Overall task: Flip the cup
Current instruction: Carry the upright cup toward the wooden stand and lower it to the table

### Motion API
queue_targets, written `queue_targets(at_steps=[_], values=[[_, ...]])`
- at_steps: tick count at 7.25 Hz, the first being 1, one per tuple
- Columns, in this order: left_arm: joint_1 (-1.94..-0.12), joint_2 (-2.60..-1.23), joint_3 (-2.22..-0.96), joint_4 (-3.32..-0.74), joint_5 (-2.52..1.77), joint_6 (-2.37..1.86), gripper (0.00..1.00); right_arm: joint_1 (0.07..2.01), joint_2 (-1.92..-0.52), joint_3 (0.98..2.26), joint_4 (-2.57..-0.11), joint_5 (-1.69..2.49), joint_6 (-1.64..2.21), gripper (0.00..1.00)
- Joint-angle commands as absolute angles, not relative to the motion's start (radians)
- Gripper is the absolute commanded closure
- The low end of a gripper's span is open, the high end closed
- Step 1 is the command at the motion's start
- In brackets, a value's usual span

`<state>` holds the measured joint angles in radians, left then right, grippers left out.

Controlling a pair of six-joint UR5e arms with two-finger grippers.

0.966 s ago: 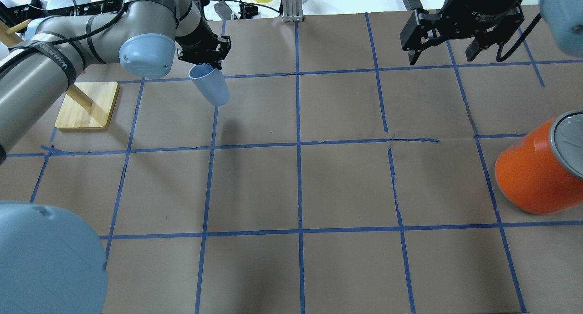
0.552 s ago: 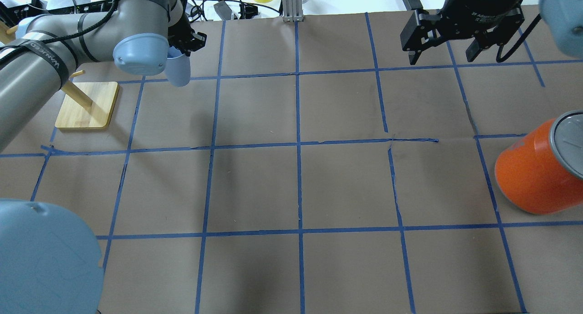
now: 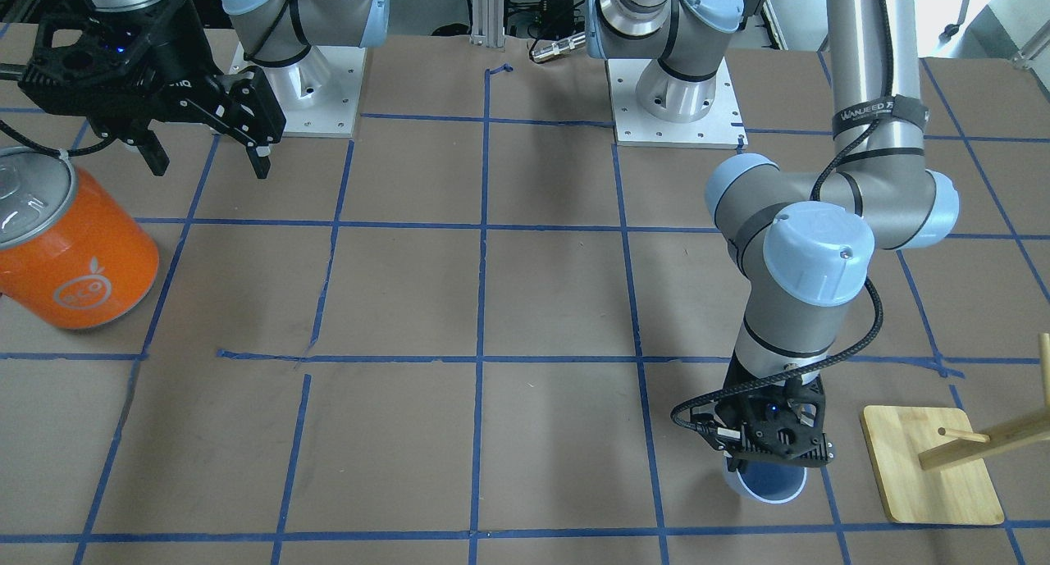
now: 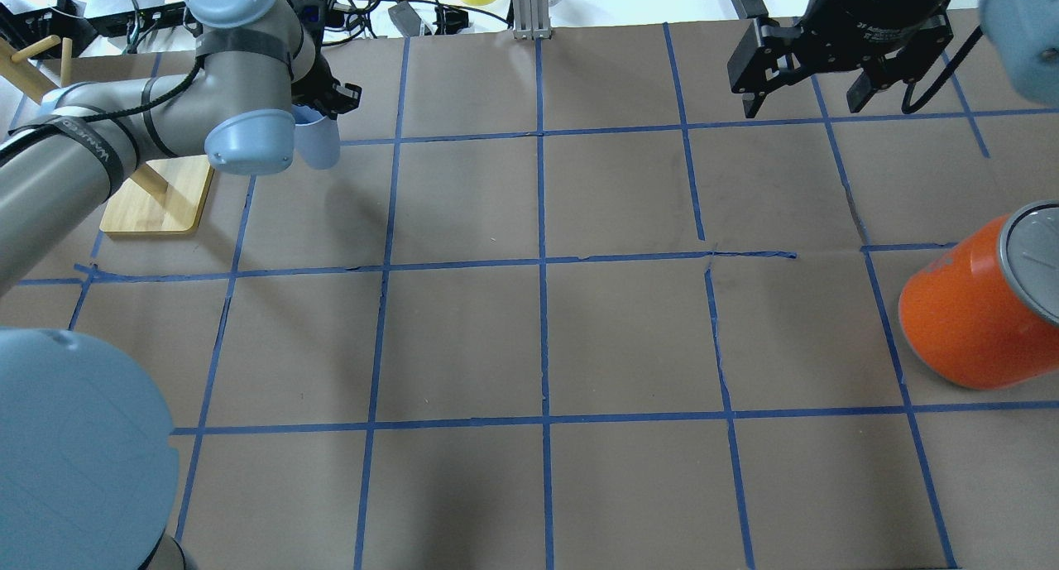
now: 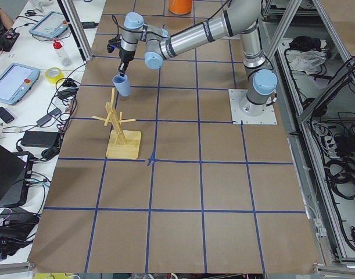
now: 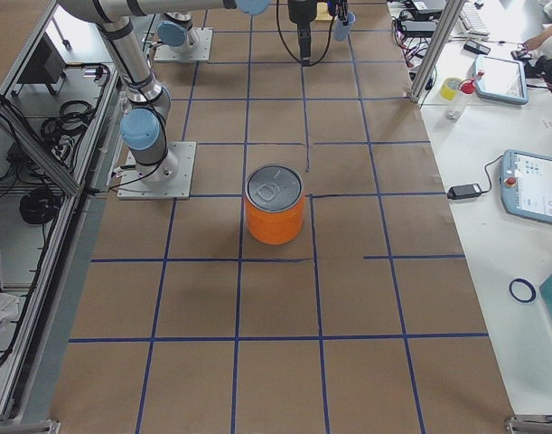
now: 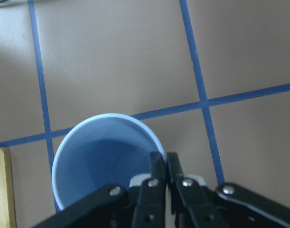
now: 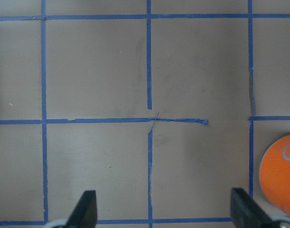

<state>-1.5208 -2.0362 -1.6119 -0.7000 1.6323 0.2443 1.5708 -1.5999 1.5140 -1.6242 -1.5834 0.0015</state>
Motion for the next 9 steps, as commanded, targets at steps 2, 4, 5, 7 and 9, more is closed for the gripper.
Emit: queue_targets(at_steps=[2,4,5,7,9], values=[[-1.471,-1.999,-1.719,-0.652,1.628,0.242,1.0,1.571,-1.6,1.514,-1.623,-1.585,0.002,0.0],[-1.473,-2.0,-1.723,-0.652,1.623,0.241,1.0,1.571,-1.6,1.514,-1.623,-1.585,0.003,0.0],[-1.473,-2.005,-1.721,-0.652,1.62,0.242,1.0,1.571,-1.6,1.514,-1.623,-1.585,0.003,0.0],[-1.473,-2.005,-1.723,-0.652,1.628,0.238,0.75,1.571,-1.6,1.514,-1.624,-1.585,0.003,0.0],[-1.473,-2.002,-1.723,-0.655,1.628,0.236,0.16,1.572,-1.6,1.514,-1.623,-1.585,0.003,0.0]])
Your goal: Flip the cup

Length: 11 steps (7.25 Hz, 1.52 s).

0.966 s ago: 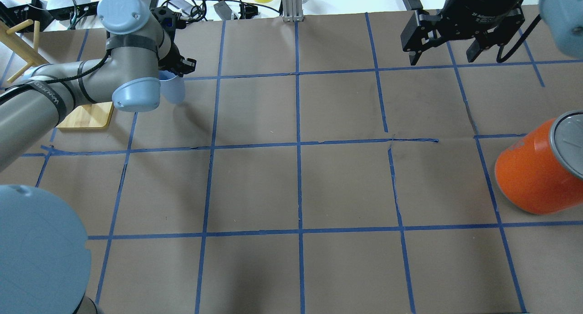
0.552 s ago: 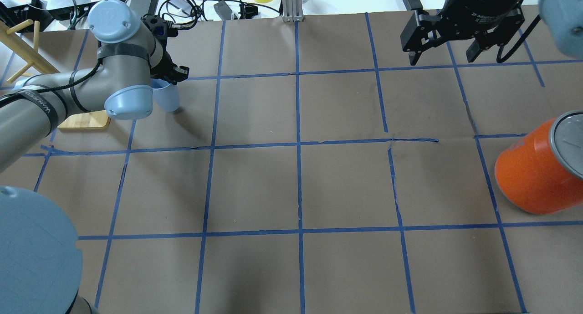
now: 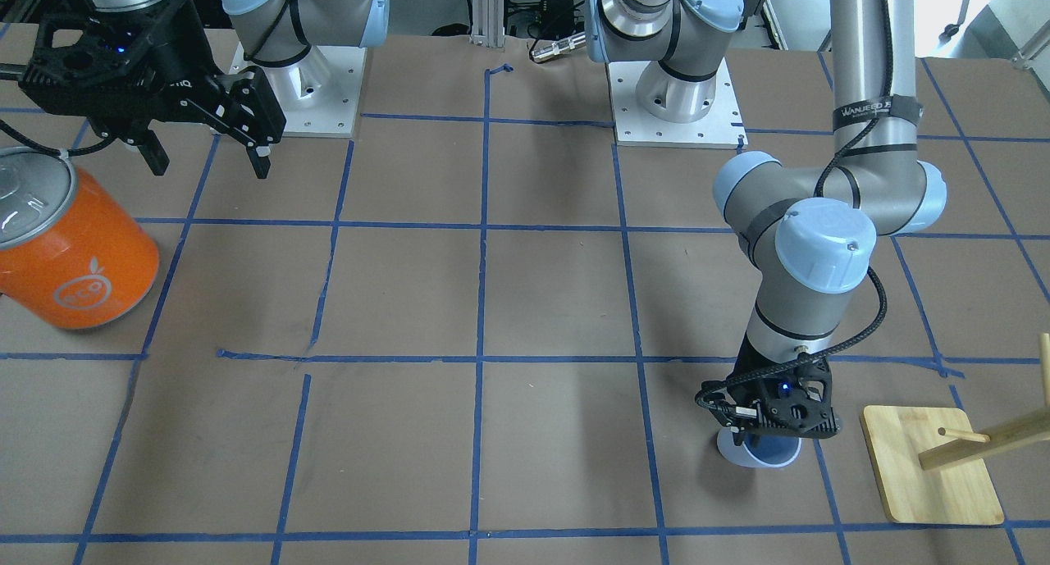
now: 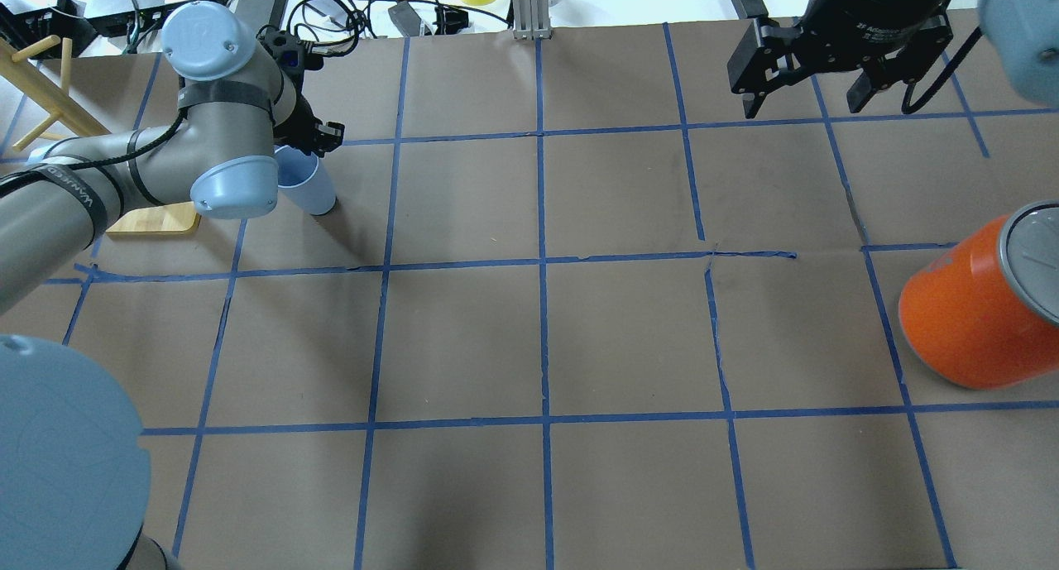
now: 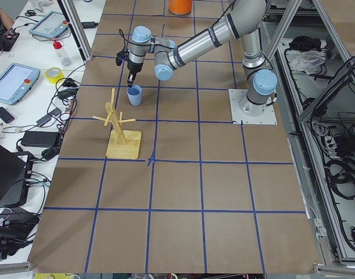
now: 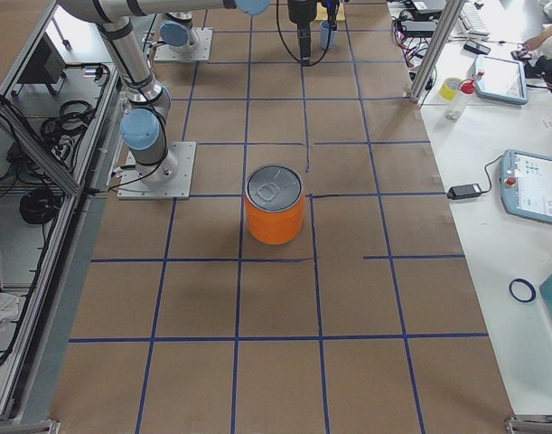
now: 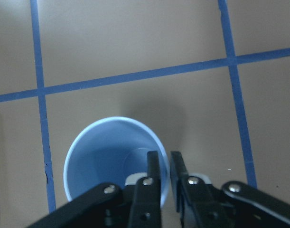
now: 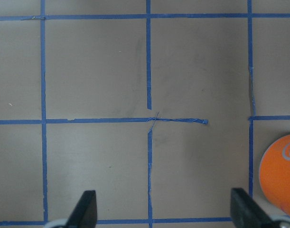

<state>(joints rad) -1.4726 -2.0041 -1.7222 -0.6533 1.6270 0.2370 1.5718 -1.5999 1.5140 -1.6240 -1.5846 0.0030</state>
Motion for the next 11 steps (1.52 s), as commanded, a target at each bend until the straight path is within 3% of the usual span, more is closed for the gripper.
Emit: queue_targets(at_steps=[1,3,7,11], values=[[-1.477,-1.991,-1.711,-0.705,1.629,0.235,0.0,1.571,-1.6,1.514,-1.623,-1.585,0.003,0.0],[-1.483,-1.909,-1.651,-0.91,1.635,0.219,0.0,1.572,-1.6,1.514,-1.624,-1.585,0.003,0.0],[-1.48,-1.738,-1.408,-1.493,1.64,0.078,0.0,1.572,-1.601,1.514,-1.624,-1.585,0.003,0.0],[-1.483,-1.579,-1.474,-1.623,1.639,0.069,0.0,1.571,-1.601,1.514,-1.624,-1.585,0.003,0.0]])
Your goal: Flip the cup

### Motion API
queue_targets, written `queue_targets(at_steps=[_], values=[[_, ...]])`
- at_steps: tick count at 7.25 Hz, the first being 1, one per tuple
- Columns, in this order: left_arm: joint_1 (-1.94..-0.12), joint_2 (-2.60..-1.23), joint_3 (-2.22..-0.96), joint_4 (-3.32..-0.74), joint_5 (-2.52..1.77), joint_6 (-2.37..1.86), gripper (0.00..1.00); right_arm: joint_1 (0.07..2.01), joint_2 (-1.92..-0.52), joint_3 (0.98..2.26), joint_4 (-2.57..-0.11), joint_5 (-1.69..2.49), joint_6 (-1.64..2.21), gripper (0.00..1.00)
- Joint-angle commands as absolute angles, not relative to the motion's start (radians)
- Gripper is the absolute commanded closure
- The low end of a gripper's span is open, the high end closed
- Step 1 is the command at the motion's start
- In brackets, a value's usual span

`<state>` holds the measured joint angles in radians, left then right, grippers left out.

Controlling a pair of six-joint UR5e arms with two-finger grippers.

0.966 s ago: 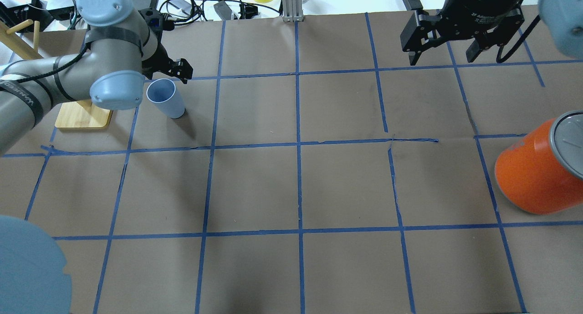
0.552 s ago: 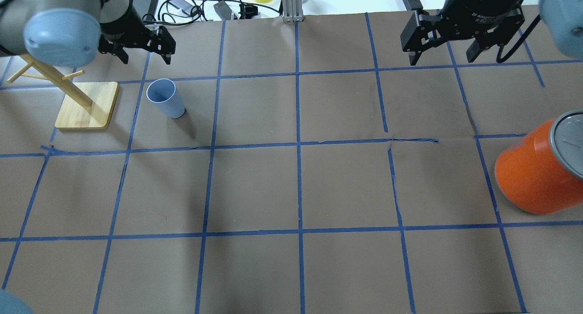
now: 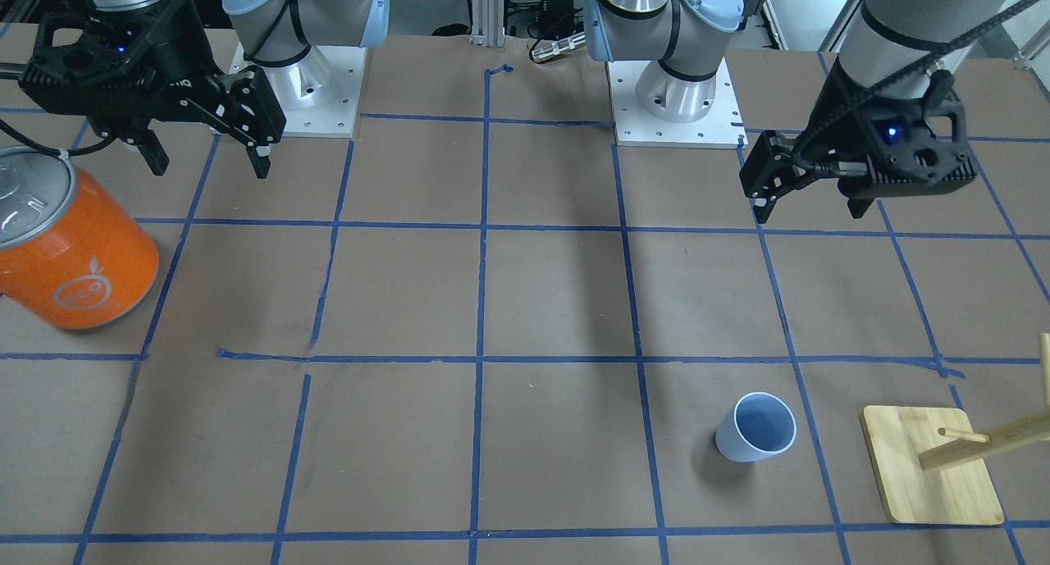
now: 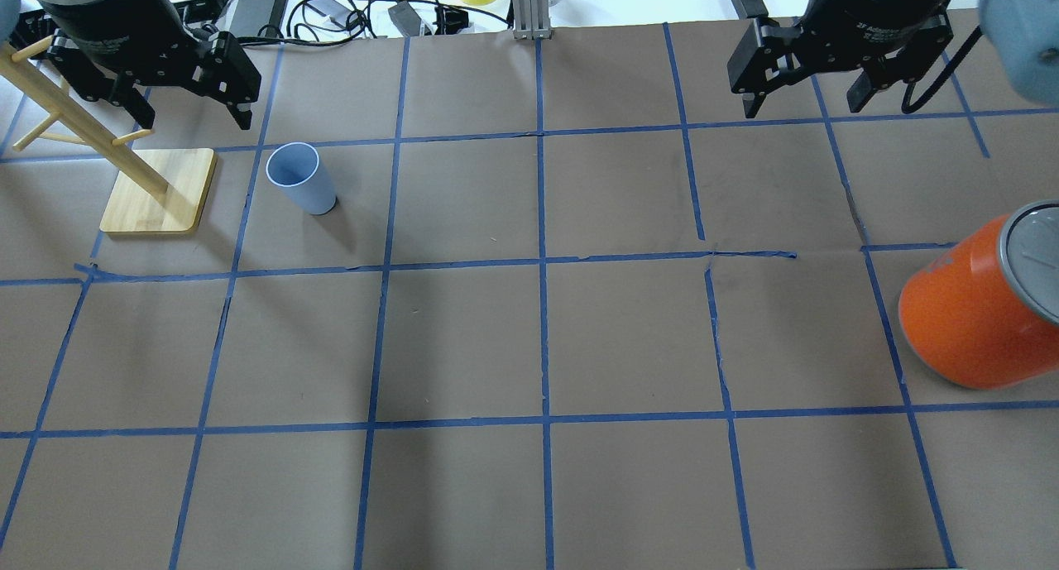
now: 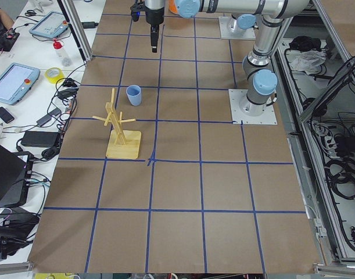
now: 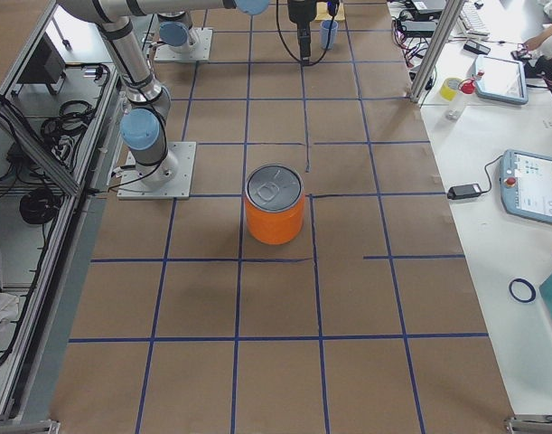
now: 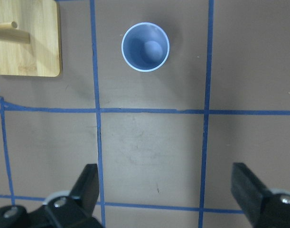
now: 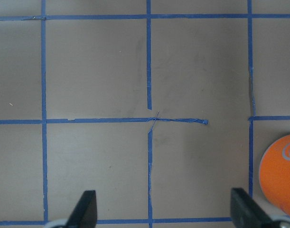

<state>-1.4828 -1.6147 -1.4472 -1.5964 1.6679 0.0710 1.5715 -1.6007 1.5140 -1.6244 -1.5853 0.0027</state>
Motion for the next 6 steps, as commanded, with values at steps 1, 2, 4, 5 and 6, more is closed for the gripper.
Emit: queue_targets(at_steps=[1,2,4,5,6], values=[[-1.483,-1.572,-1.503,-1.628,1.556,0.071,0.0,1.572,-1.601,1.514,-1.624,-1.586,0.003,0.0],[-1.483,-1.571,-1.517,-1.625,1.543,0.072,0.0,1.572,-1.601,1.514,-1.623,-1.585,0.003,0.0],[-1.483,-1.571,-1.519,-1.624,1.545,0.081,0.0,1.572,-1.603,1.516,-1.623,-1.586,0.003,0.0],[-1.483,-1.565,-1.52,-1.626,1.545,0.084,0.0,1.572,-1.603,1.516,-1.623,-1.586,0.003,0.0],[-1.483,-1.563,-1.52,-1.628,1.554,0.086,0.0,1.572,-1.603,1.516,-1.623,-1.586,0.003,0.0]])
